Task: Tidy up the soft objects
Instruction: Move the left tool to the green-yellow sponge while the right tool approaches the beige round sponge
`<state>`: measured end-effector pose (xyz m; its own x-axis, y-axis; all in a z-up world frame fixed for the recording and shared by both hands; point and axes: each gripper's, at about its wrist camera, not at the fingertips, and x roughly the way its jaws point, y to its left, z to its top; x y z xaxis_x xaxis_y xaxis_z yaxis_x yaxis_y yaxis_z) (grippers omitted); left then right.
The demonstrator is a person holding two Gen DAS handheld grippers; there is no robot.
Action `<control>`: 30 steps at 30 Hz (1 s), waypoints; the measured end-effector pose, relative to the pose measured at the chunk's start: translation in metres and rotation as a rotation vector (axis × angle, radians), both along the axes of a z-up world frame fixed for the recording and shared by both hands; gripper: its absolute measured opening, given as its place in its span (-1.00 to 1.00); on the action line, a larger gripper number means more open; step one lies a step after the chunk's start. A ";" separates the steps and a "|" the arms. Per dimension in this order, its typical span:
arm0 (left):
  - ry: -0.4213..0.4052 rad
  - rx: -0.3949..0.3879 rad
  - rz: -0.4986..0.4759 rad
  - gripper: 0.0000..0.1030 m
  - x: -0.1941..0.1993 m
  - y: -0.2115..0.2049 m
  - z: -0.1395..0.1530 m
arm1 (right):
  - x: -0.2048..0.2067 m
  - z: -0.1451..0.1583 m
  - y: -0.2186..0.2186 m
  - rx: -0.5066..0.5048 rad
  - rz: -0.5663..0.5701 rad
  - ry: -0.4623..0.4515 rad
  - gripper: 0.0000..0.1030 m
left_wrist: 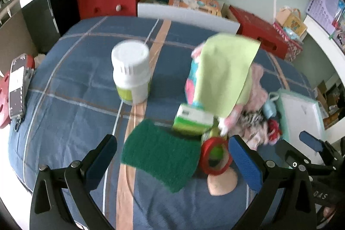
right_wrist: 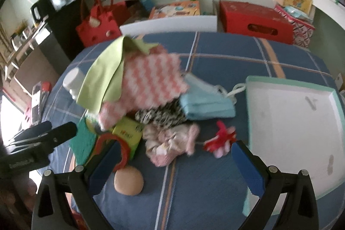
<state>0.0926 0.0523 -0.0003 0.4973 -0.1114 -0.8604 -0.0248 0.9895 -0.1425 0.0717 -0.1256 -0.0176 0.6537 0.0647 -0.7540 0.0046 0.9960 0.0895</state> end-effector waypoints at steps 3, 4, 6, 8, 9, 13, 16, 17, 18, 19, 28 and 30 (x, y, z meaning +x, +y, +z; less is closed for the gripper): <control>0.060 -0.017 0.016 1.00 -0.002 0.007 -0.017 | -0.004 -0.010 0.009 -0.004 0.028 0.027 1.00; 0.082 -0.023 0.026 1.00 -0.002 0.010 -0.023 | -0.004 -0.015 0.012 -0.004 0.035 0.036 1.00; 0.104 -0.028 0.047 1.00 -0.002 0.015 -0.028 | -0.005 -0.023 0.017 -0.004 0.050 0.058 1.00; 0.112 -0.034 0.057 1.00 -0.004 0.018 -0.031 | -0.005 -0.031 0.023 -0.013 0.063 0.082 1.00; 0.112 -0.036 0.055 1.00 -0.004 0.019 -0.030 | -0.004 -0.033 0.025 -0.016 0.069 0.088 1.00; 0.135 -0.042 0.038 1.00 -0.004 0.016 -0.037 | -0.002 -0.043 0.037 -0.041 0.097 0.121 1.00; 0.149 -0.060 0.062 1.00 -0.001 0.020 -0.042 | -0.002 -0.049 0.044 -0.060 0.117 0.140 1.00; 0.152 -0.066 0.074 1.00 0.000 0.023 -0.044 | -0.001 -0.051 0.046 -0.066 0.121 0.145 1.00; 0.155 -0.070 0.087 1.00 0.001 0.025 -0.045 | -0.001 -0.052 0.049 -0.070 0.123 0.148 1.00; 0.157 -0.073 0.099 1.00 0.002 0.026 -0.046 | 0.000 -0.055 0.052 -0.077 0.130 0.155 1.00; 0.170 -0.057 0.104 1.00 0.008 0.020 -0.048 | 0.004 -0.078 0.082 -0.116 0.187 0.201 1.00; 0.171 -0.058 0.109 1.00 0.010 0.016 -0.047 | 0.006 -0.083 0.088 -0.132 0.197 0.210 1.00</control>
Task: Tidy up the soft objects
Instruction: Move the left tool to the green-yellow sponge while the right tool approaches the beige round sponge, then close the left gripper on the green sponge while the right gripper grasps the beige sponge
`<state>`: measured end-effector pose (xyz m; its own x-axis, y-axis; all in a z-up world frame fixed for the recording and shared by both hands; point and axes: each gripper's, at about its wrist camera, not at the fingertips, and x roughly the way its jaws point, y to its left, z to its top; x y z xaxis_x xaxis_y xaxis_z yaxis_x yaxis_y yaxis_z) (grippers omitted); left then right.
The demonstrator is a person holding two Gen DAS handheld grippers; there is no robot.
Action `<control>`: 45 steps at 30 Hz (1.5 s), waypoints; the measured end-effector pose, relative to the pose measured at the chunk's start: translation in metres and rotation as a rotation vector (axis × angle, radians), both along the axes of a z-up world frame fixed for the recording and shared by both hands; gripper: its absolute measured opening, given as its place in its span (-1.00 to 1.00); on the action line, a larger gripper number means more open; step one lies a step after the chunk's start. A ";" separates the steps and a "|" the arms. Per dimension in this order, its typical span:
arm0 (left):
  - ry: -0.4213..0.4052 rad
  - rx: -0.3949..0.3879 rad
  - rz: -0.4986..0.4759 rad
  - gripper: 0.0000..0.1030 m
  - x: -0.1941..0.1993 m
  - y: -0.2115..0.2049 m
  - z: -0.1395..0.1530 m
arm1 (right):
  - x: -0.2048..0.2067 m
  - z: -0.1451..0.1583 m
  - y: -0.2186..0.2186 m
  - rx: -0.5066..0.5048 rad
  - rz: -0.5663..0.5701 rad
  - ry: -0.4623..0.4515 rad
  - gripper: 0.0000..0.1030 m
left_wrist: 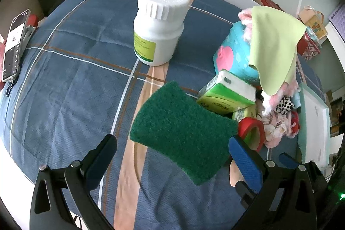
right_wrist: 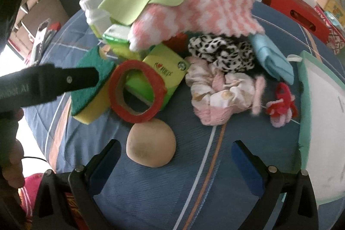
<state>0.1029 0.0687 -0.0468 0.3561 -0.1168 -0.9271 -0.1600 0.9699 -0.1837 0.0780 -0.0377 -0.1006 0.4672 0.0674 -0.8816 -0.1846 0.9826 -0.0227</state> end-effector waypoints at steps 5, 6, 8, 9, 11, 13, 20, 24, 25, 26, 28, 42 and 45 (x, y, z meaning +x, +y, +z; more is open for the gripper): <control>-0.004 -0.008 0.024 1.00 0.003 0.009 -0.006 | 0.002 -0.011 0.020 -0.040 0.034 0.015 0.91; -0.003 -0.010 0.028 1.00 0.003 0.011 -0.007 | 0.002 -0.013 0.023 -0.051 0.038 0.016 0.89; -0.002 -0.016 0.037 1.00 0.002 0.017 -0.007 | 0.001 -0.016 0.027 -0.074 0.049 0.020 0.84; -0.002 -0.021 0.044 1.00 0.002 0.018 -0.008 | 0.002 -0.019 0.032 -0.081 0.052 0.020 0.80; -0.004 -0.028 0.055 1.00 0.000 0.025 -0.008 | 0.003 -0.021 0.038 -0.095 0.054 0.017 0.72; -0.004 -0.034 0.066 1.00 0.000 0.030 -0.006 | 0.001 -0.021 0.038 -0.093 0.049 0.013 0.66; -0.011 -0.073 0.119 1.00 -0.002 0.045 -0.003 | 0.000 -0.014 0.025 -0.071 0.031 0.008 0.36; -0.016 -0.086 0.147 1.00 -0.003 0.057 -0.002 | 0.001 -0.009 0.018 -0.059 0.026 0.005 0.07; -0.015 -0.088 0.152 1.00 -0.002 0.059 -0.002 | 0.000 -0.010 0.018 -0.056 0.024 0.005 0.03; -0.014 -0.089 0.154 1.00 -0.003 0.059 -0.003 | 0.001 -0.011 0.020 -0.054 0.022 0.006 0.03; -0.010 -0.094 0.155 1.00 -0.003 0.060 -0.003 | 0.001 -0.013 0.024 -0.045 0.020 0.006 0.01; 0.018 -0.092 0.211 1.00 0.013 0.032 -0.012 | 0.002 0.006 -0.027 -0.008 -0.042 0.006 0.00; 0.042 -0.082 0.234 1.00 0.019 0.030 -0.019 | 0.004 0.005 -0.033 -0.004 -0.050 0.004 0.00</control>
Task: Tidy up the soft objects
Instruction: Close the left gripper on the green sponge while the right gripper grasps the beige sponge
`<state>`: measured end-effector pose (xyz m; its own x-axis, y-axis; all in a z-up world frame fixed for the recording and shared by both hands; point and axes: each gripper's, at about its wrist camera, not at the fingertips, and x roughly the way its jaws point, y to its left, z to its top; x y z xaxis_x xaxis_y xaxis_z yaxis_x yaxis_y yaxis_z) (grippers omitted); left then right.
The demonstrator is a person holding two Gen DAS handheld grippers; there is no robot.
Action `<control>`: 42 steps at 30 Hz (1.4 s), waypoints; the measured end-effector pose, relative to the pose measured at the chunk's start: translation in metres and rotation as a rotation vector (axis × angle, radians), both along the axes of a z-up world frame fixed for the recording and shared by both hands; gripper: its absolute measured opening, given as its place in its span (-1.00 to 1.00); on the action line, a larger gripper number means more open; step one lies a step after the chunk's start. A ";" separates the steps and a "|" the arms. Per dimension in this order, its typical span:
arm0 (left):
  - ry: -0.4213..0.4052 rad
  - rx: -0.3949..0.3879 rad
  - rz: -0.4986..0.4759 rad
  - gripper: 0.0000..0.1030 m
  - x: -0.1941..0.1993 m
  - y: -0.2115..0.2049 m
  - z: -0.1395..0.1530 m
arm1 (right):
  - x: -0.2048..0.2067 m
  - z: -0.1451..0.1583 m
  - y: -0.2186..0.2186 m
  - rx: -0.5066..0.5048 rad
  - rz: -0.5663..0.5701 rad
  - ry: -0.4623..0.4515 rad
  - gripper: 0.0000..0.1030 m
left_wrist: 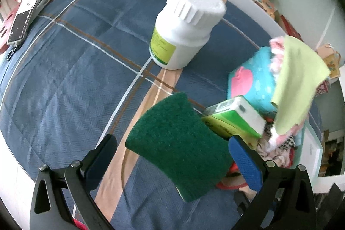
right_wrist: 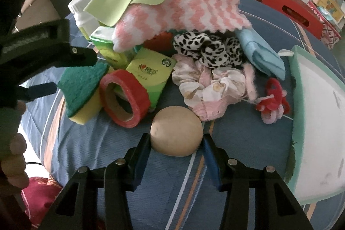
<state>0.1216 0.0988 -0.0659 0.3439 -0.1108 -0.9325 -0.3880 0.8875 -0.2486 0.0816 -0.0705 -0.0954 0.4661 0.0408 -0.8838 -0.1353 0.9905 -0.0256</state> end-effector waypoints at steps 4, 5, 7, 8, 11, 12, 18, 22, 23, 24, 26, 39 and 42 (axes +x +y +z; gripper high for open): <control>0.032 0.014 0.015 1.00 0.009 -0.003 -0.010 | 0.002 0.002 -0.010 0.001 0.000 0.000 0.00; 0.045 0.008 0.019 1.00 0.012 -0.005 -0.014 | 0.000 0.005 -0.010 0.003 0.001 -0.001 0.00; 0.055 -0.012 0.025 1.00 0.014 -0.006 -0.020 | -0.002 0.008 -0.009 0.007 -0.001 -0.002 0.00; 0.054 -0.016 0.030 1.00 0.016 -0.008 -0.021 | -0.001 0.009 -0.010 0.010 -0.002 -0.003 0.00; 0.045 -0.012 0.032 1.00 0.013 -0.009 -0.023 | -0.001 0.010 -0.016 0.017 -0.008 0.001 0.00; 0.042 -0.011 0.033 1.00 0.013 -0.010 -0.023 | -0.001 0.010 -0.018 0.018 -0.009 0.001 0.00; 0.022 -0.033 0.026 1.00 0.003 -0.014 -0.026 | 0.000 0.006 -0.014 0.020 -0.013 0.001 0.00; 0.008 -0.055 0.024 0.87 -0.003 -0.018 -0.029 | -0.002 0.009 -0.017 0.024 -0.019 0.002 0.00; -0.003 -0.072 0.021 0.76 -0.006 -0.018 -0.028 | 0.000 0.008 -0.017 0.027 -0.021 0.002 0.00; -0.011 -0.086 0.019 0.67 -0.010 -0.016 -0.028 | -0.002 0.009 -0.017 0.028 -0.023 0.002 0.00; -0.021 -0.093 0.015 0.59 -0.012 -0.019 -0.026 | 0.003 0.006 -0.018 0.034 -0.028 0.000 0.00; -0.087 -0.173 0.084 -0.07 -0.036 0.008 -0.020 | 0.003 0.009 -0.021 0.044 -0.041 -0.013 0.00; -0.098 -0.182 0.083 -0.13 -0.042 0.014 -0.018 | 0.002 0.012 -0.022 0.049 -0.046 -0.016 0.00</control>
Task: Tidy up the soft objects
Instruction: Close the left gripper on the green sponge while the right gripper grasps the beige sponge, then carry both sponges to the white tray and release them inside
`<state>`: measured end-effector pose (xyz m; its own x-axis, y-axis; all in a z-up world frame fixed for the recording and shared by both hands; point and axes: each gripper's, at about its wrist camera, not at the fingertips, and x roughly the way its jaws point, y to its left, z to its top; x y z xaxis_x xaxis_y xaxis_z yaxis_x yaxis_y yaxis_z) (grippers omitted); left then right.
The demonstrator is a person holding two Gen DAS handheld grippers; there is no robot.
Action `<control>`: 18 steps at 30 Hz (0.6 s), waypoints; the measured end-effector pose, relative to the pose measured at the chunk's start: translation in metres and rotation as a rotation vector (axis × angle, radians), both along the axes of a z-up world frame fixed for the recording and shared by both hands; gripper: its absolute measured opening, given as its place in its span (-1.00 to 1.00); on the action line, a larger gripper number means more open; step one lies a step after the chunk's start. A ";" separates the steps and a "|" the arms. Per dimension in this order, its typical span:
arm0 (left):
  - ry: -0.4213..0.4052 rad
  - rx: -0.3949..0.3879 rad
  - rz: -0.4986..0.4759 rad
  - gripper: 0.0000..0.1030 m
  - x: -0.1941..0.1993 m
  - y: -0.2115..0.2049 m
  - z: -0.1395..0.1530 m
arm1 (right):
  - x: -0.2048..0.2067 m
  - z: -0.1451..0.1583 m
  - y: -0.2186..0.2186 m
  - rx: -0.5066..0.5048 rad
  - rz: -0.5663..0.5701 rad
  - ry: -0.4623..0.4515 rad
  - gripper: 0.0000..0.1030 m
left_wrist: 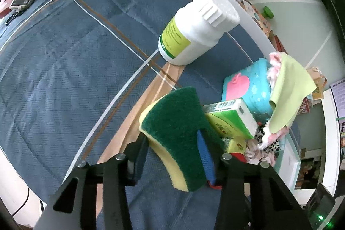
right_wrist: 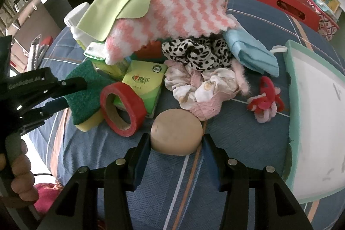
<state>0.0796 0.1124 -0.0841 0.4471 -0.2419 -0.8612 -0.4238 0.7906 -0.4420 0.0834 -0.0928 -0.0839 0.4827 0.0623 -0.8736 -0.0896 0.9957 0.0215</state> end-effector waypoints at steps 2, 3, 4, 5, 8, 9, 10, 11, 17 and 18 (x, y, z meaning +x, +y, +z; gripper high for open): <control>-0.008 -0.007 0.001 -0.19 -0.003 -0.001 0.007 | -0.001 0.001 -0.001 0.004 -0.002 -0.004 0.00; -0.015 -0.012 0.003 -0.21 -0.007 0.004 0.010 | -0.001 0.002 -0.001 0.006 -0.003 -0.007 0.00; -0.018 -0.019 0.003 -0.23 -0.010 0.006 0.011 | -0.002 0.003 -0.002 0.007 -0.004 -0.010 0.00; -0.023 -0.024 0.004 -0.27 -0.014 0.007 0.013 | -0.002 0.004 -0.002 0.010 -0.005 -0.014 0.00; -0.034 -0.026 -0.002 -0.30 -0.021 0.011 0.017 | -0.005 0.007 -0.003 0.014 -0.006 -0.023 0.00; -0.036 -0.026 -0.004 -0.31 -0.024 0.012 0.019 | -0.005 0.008 -0.003 0.015 -0.006 -0.025 0.00; -0.039 -0.028 -0.005 -0.32 -0.026 0.012 0.020 | -0.006 0.009 -0.003 0.016 -0.006 -0.028 0.00; -0.044 -0.031 -0.004 -0.34 -0.029 0.013 0.022 | -0.008 0.011 -0.004 0.019 -0.006 -0.033 0.00; -0.079 -0.024 0.005 -0.39 -0.042 0.020 0.038 | -0.017 0.027 -0.007 0.035 -0.015 -0.086 0.00; -0.086 -0.026 0.008 -0.39 -0.042 0.022 0.042 | -0.018 0.030 -0.007 0.037 -0.017 -0.094 0.00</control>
<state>0.0379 0.1341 -0.0426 0.5212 -0.2596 -0.8130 -0.3893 0.7754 -0.4972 0.0654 -0.1000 -0.0539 0.5634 0.0849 -0.8218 -0.0764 0.9958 0.0505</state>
